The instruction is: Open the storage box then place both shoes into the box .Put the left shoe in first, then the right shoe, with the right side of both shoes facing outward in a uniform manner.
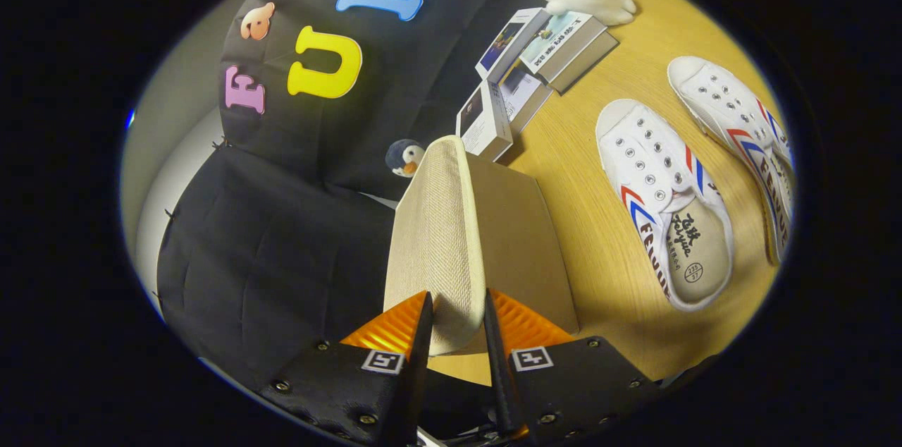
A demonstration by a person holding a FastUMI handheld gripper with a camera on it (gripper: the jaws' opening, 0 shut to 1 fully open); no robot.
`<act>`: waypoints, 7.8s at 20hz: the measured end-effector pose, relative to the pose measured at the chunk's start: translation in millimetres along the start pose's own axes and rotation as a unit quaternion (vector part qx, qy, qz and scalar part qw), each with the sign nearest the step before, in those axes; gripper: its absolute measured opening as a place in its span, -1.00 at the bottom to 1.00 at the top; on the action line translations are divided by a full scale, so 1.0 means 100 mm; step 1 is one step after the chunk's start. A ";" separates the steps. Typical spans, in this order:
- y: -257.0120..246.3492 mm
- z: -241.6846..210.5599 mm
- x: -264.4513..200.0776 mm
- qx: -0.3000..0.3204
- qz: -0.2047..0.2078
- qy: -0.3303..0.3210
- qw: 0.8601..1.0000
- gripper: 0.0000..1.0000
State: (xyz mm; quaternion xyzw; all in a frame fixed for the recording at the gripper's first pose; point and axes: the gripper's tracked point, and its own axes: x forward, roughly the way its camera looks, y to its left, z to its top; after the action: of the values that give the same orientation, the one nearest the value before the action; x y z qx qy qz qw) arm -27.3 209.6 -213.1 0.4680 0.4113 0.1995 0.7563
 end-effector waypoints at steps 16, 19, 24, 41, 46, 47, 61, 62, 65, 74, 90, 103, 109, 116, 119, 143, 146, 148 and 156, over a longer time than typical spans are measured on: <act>0.98 0.21 -0.24 -0.059 0.081 -0.008 0.995 -0.75; 1.23 0.20 -0.23 -0.079 0.095 -0.006 0.992 -0.76; 1.59 0.15 -0.13 -0.099 0.114 0.003 0.989 -0.75; 2.48 -0.40 0.63 -0.123 0.166 0.070 0.976 -0.75; 2.68 -0.62 0.90 -0.142 0.174 0.092 0.970 -0.75; 2.72 -0.66 0.96 -0.146 0.175 0.096 0.969 -0.75; 2.86 -1.10 1.56 -0.188 0.164 0.099 0.963 -0.54; 2.84 -1.05 1.55 -0.200 0.158 0.090 0.963 -0.16; 2.78 -0.90 1.47 -0.221 0.144 0.066 0.962 0.91; 2.43 -0.27 0.98 -0.275 0.084 0.001 0.958 0.93; 0.94 0.99 0.03 -0.317 -0.087 -0.077 0.941 0.93; -0.44 1.34 -0.14 -0.275 -0.199 -0.052 0.939 0.94; -0.97 1.27 -0.14 -0.233 -0.228 -0.022 0.945 0.94; -1.49 1.16 -0.15 -0.179 -0.256 0.015 0.950 0.94; -1.62 1.10 -0.13 -0.151 -0.259 0.027 0.954 0.93; -1.76 1.02 -0.22 -0.066 -0.285 0.052 0.955 -0.99; -1.52 1.09 -0.25 -0.071 -0.277 0.047 0.957 -0.99; -1.29 1.14 -0.24 -0.076 -0.264 0.039 0.961 -0.99; -0.45 1.36 -0.17 -0.106 -0.220 0.013 0.970 -0.99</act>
State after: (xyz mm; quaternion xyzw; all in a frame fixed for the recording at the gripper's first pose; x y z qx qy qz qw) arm 69.1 102.4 -214.9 0.2805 0.4902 0.0763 0.8217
